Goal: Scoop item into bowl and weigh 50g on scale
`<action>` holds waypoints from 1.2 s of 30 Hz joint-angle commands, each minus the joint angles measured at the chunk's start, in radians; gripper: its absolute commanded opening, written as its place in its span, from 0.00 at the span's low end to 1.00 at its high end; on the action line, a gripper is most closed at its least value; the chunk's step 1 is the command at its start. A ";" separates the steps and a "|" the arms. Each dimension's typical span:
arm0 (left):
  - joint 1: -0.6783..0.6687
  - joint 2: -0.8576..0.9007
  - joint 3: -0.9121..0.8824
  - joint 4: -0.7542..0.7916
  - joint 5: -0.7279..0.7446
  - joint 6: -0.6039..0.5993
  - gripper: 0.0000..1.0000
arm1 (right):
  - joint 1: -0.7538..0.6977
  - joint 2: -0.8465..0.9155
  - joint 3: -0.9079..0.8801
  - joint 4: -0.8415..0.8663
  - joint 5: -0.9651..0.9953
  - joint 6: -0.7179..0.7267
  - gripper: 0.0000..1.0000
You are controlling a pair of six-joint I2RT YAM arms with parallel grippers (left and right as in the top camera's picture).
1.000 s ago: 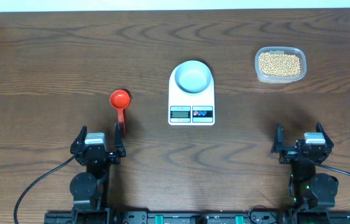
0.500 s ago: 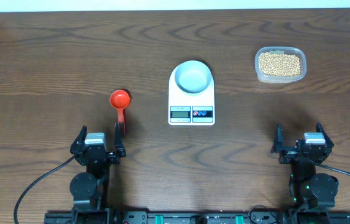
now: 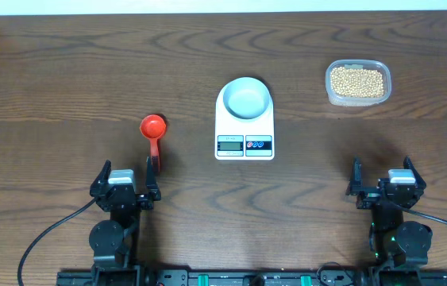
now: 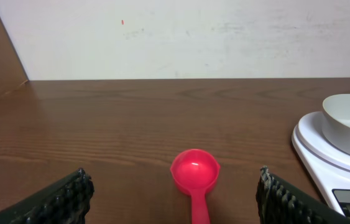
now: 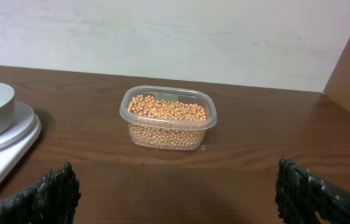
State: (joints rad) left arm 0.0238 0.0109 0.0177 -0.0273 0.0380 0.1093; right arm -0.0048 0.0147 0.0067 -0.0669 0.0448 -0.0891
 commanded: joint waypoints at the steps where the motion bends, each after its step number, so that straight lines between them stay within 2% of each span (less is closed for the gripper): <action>1: 0.004 -0.004 -0.008 -0.039 -0.039 0.001 0.86 | -0.010 -0.002 -0.001 -0.005 0.005 -0.013 0.99; 11: 0.004 0.014 0.060 -0.049 -0.026 -0.090 0.86 | -0.010 -0.002 -0.001 -0.004 0.005 -0.013 0.99; 16: 0.004 0.099 0.187 -0.171 0.038 -0.103 0.86 | -0.010 -0.002 -0.001 -0.005 0.005 -0.013 0.99; 27: 0.004 0.519 0.545 -0.292 0.040 -0.095 0.86 | -0.010 -0.002 -0.001 -0.005 0.005 -0.013 0.99; 36: 0.004 0.958 0.924 -0.547 0.041 -0.034 0.86 | -0.010 -0.002 -0.001 -0.004 0.005 -0.013 0.99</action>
State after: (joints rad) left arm 0.0238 0.8799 0.8356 -0.5358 0.0731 0.0402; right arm -0.0048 0.0158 0.0067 -0.0669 0.0444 -0.0898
